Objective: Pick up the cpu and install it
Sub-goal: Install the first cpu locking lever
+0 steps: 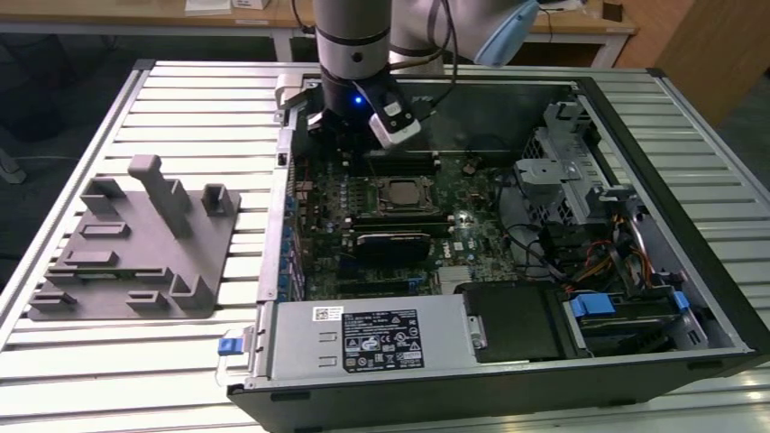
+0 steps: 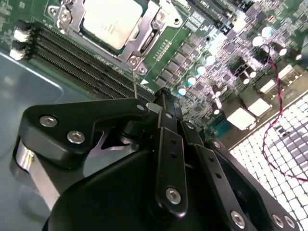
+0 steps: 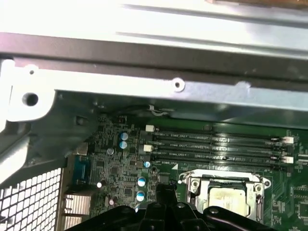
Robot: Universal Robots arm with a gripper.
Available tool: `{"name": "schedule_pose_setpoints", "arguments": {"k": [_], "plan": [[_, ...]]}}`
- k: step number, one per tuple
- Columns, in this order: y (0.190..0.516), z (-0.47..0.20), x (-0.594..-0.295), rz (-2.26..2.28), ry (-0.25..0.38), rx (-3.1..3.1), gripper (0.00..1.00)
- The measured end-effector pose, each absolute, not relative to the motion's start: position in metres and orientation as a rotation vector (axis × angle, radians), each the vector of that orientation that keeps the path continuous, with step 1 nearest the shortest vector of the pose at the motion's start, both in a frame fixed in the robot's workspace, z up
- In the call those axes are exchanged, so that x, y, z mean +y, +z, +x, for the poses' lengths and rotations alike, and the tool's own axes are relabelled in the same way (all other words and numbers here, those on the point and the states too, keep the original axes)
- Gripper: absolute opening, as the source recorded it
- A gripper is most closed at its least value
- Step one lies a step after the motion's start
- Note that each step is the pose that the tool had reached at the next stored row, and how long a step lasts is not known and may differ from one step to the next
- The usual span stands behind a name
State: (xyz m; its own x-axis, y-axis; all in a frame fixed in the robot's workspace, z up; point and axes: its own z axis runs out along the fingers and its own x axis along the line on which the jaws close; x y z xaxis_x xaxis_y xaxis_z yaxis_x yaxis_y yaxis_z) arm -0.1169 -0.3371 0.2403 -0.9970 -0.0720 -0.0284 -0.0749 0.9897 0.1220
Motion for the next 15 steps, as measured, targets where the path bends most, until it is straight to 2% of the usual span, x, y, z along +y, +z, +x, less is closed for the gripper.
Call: {"name": "schedule_pose_setpoints", "arguments": {"k": [10,15], "plan": [[0.2437,-0.117,-0.3371,-0.113,0.303,3.097,0.11],[0.2438,-0.1171,-0.3371,-0.113,0.31,3.096,0.11]]}}
